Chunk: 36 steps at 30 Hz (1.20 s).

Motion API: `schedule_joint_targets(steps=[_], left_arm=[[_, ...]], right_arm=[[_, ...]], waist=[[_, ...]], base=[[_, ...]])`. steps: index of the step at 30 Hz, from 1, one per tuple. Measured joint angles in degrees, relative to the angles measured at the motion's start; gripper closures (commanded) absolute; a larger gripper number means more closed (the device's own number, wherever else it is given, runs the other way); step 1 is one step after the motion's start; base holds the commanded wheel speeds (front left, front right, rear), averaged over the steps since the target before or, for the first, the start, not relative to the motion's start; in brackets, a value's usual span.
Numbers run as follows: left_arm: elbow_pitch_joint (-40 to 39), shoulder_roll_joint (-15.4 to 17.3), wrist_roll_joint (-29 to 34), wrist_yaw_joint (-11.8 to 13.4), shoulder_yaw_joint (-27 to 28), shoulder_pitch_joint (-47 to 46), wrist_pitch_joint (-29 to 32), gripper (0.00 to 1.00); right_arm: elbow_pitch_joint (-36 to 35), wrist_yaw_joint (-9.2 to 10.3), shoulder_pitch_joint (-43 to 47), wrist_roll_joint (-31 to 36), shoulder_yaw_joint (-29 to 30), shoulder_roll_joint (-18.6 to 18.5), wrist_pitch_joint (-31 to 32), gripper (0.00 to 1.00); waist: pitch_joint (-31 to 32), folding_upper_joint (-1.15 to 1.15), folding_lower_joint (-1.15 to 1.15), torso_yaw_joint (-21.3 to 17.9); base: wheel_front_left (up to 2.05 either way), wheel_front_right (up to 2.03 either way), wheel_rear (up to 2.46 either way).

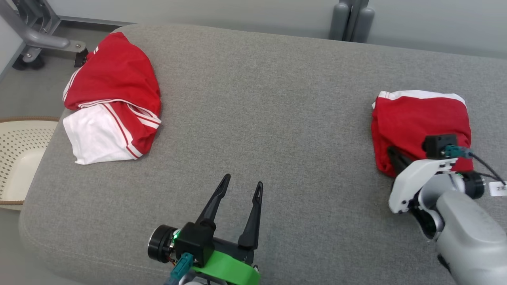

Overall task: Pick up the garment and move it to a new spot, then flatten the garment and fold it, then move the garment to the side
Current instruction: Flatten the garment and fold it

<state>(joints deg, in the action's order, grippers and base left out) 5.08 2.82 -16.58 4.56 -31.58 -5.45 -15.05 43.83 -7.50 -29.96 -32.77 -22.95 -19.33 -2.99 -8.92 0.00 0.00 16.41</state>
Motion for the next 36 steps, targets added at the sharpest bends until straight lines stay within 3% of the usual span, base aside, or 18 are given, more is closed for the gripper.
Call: schedule_joint_targets(steps=[6, 11, 12, 14, 15, 21, 29, 36], left_arm=[[0.47, 0.0, -0.35, 0.25, 0.22, 0.02, 0.01, 0.0], [0.92, -0.01, -0.22, 0.56, 1.45, 0.65, 0.0, 0.0], [0.94, -0.01, -0.21, 0.62, 1.94, 1.02, 0.0, 0.0], [0.91, -0.01, 0.02, 1.01, 3.38, 2.28, 0.0, 0.0], [0.92, 0.0, 0.02, 1.14, 4.1, 2.99, 0.0, 0.0], [0.82, -0.01, 0.12, 1.99, 9.07, 6.4, 0.0, 0.0], [0.07, -0.01, 2.25, 1.92, 15.55, 10.04, 0.0, 0.0], [-1.42, -0.01, 4.43, 2.03, 19.45, 12.49, 0.0, 0.0]], right_arm=[[0.79, 0.01, 0.03, -4.37, -7.98, 3.96, 0.3, 1.0], [-0.99, 0.0, 1.82, -7.2, -13.3, 5.27, -4.59, 1.0], [-1.34, 0.01, 2.42, -7.67, -13.76, 5.57, -5.89, 0.76], [-2.37, 0.01, 3.76, -8.45, -14.85, 6.05, -8.53, 0.18], [-2.68, 0.0, 4.35, -8.47, -14.97, 6.15, -9.54, 0.0], [-5.24, 0.0, 8.09, -5.21, -10.24, 5.59, -11.89, 0.0], [-19.82, 0.0, 17.63, 7.77, 7.43, 5.84, -12.06, 0.0], [-29.74, 0.02, 25.23, 14.81, 14.44, 7.66, -12.06, 0.0]], waist=[[0.86, 0.0, 0.0, 0.12], [2.59, 0.0, 0.0, -0.91], [2.96, 0.0, 0.0, -1.16], [3.81, 0.0, 0.0, -2.06], [4.2, 0.0, 0.0, -2.61], [6.38, 0.0, 0.0, -6.38], [8.77, 0.0, 0.0, -12.01], [11.11, 0.0, 0.0, -15.26]], base=[[0.0, 0.0, 0.0], [0.0, 0.0, 0.0], [0.0, 0.0, 0.0], [0.0, 0.0, 0.0], [0.0, 0.0, 0.0], [0.0, 0.0, 0.0], [0.0, 0.0, 0.0], [0.0, 0.0, 0.0]])
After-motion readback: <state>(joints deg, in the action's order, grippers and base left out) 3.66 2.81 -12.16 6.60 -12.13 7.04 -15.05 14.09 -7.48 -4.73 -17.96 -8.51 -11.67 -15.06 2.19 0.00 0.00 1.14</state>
